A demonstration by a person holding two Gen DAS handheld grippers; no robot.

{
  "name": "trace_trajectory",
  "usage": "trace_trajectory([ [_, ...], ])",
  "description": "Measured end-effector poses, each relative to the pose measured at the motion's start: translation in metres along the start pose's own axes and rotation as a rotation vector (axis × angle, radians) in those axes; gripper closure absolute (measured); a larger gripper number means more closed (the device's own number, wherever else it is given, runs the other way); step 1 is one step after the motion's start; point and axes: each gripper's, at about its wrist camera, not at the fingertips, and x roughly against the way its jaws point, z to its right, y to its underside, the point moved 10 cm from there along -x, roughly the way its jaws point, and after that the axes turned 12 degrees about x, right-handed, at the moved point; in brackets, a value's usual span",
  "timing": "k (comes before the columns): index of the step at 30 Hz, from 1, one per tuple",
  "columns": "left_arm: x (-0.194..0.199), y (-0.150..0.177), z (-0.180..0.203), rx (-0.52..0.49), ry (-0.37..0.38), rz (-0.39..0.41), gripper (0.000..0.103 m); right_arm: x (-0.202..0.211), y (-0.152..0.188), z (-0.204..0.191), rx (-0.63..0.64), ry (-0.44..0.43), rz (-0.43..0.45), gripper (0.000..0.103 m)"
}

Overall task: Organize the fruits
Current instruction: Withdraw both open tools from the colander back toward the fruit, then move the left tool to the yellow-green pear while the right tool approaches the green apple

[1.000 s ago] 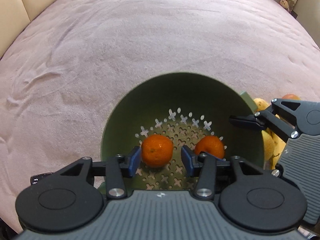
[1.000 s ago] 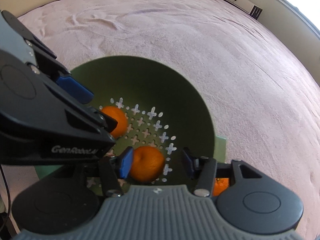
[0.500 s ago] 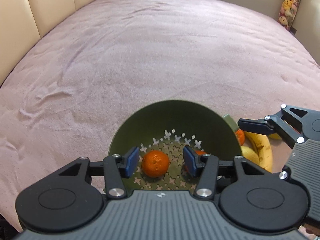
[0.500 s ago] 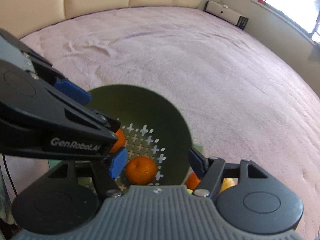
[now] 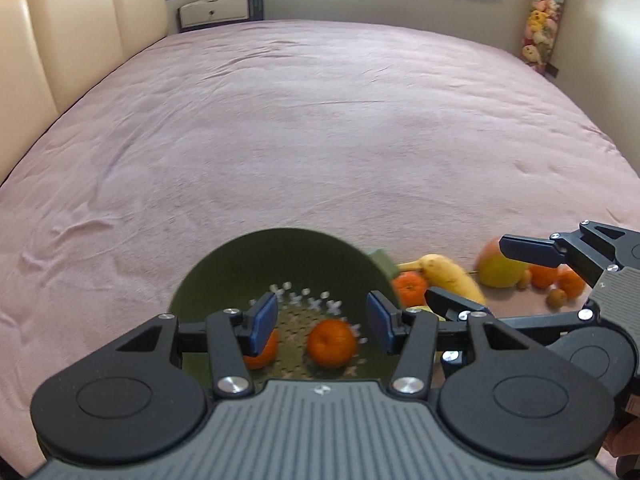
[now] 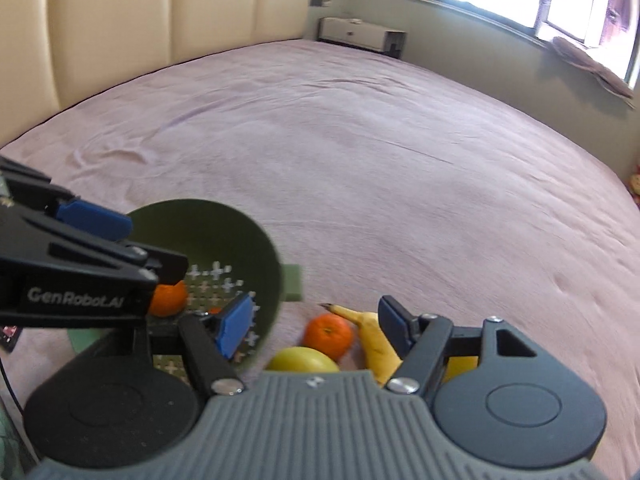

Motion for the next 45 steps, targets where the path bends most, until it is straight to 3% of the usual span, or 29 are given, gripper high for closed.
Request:
trace_trajectory([
  [17,-0.026,0.045,0.079,-0.151,0.100,-0.062,0.041,0.014,0.094,0.076,-0.137,0.139,-0.171,0.030],
  [25,-0.037,0.060,0.095,-0.198,0.132,-0.101,0.041,0.012,0.109,0.091,-0.208,0.135,-0.185,0.030],
  [34,-0.046,0.048,0.101,-0.259,0.106,-0.089,0.041,0.006,0.117,0.105,-0.270,0.107,-0.188,0.030],
  [40,-0.041,0.072,0.100,-0.180,0.061,-0.068,0.041,-0.001,0.119,0.111,-0.266,0.111,-0.191,0.030],
  [45,-0.034,0.078,0.098,-0.029,0.015,0.020,0.040,-0.007,0.123,0.111,-0.291,0.091,-0.203,0.030],
])
